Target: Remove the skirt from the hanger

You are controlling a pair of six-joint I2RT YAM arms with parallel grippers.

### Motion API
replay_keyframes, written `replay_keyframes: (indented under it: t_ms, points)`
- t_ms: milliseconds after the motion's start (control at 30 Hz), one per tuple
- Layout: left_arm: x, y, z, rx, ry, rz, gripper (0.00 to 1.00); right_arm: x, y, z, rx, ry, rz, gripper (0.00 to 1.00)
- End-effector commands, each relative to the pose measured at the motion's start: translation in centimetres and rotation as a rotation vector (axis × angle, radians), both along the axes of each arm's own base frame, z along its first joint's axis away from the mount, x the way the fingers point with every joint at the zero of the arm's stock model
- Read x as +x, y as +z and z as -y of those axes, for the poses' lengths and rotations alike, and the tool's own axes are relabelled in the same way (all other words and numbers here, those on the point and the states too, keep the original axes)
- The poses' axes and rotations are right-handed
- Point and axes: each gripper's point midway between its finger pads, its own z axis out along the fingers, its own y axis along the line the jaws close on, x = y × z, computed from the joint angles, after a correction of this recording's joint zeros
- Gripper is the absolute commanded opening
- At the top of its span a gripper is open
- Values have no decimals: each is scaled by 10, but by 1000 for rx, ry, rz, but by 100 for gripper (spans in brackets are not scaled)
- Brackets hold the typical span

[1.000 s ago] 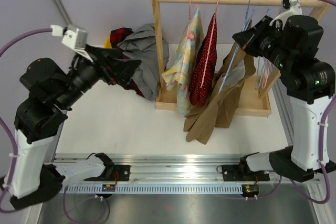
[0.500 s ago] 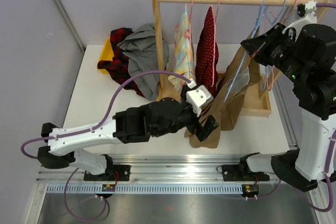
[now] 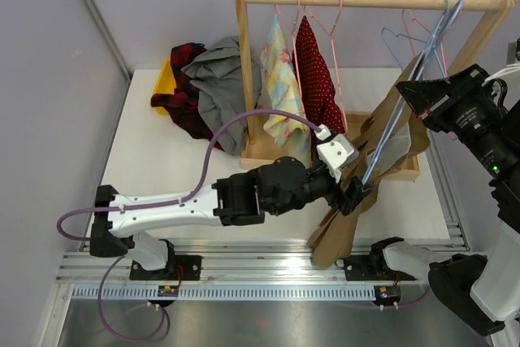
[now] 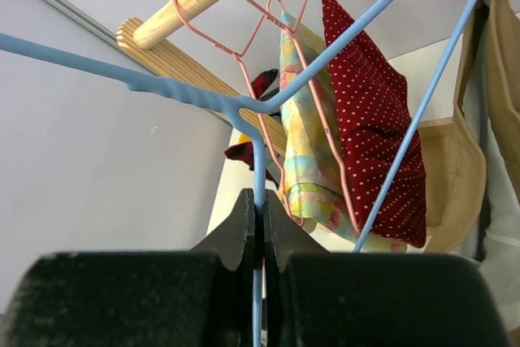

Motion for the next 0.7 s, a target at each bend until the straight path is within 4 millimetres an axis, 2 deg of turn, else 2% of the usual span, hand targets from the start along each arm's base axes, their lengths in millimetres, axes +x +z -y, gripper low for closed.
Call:
replay_keyframes:
  t_ms: [0, 33, 67, 100, 133, 167, 233, 300, 333, 367, 400, 433, 500, 533, 567, 600, 633, 667]
  points:
    - [-5, 37, 18, -133, -39, 40, 80, -8, 41, -6, 81, 40, 140, 0]
    - [-6, 34, 24, -132, -52, 40, 71, -9, 43, -6, 88, 44, 147, 0]
    - [-7, 39, 26, -148, -58, 43, 58, -10, 41, -7, 93, 45, 142, 0]
    - [-7, 39, 27, -151, -55, 40, 25, -10, 41, -6, 96, 42, 146, 0]
    - [-7, 39, 28, -153, -53, 35, 9, -11, 43, -5, 96, 36, 155, 0]
    - [-8, 39, 26, -149, -49, 28, 0, -10, 42, -3, 88, 28, 156, 0]
    - [-14, 37, 21, -141, -33, 34, 0, -7, 39, -1, 73, 13, 148, 0]
    - [-14, 42, 3, -133, 21, 59, 0, 0, 35, 2, 51, -15, 139, 0]
    - [-24, 44, -2, -130, 25, 66, 0, 2, 34, 3, 46, -21, 137, 0]
    - [-19, 49, -18, -123, 89, 73, 0, 7, 30, 4, 34, -32, 127, 0]
    - [-21, 53, -28, -114, 117, 92, 0, 8, 28, 4, 29, -35, 125, 0]
    - [-32, 51, -33, -102, 118, 98, 0, 10, 29, 4, 26, -38, 135, 0]
    - [-30, 61, -63, -97, 215, 133, 0, 15, 22, 6, 16, -58, 125, 0]
    - [-46, 58, -68, -86, 212, 144, 0, 17, 21, 8, 11, -66, 126, 0]
    - [-40, 61, -85, -72, 303, 170, 0, 22, 16, 8, -3, -76, 113, 0]
    - [-43, 65, -95, -70, 330, 178, 0, 24, 14, 9, -7, -82, 109, 0]
    - [-57, 62, -99, -58, 322, 191, 0, 26, 14, 9, -10, -85, 113, 0]
    - [-57, 64, -108, -57, 376, 188, 0, 29, 9, 9, -16, -93, 101, 0]
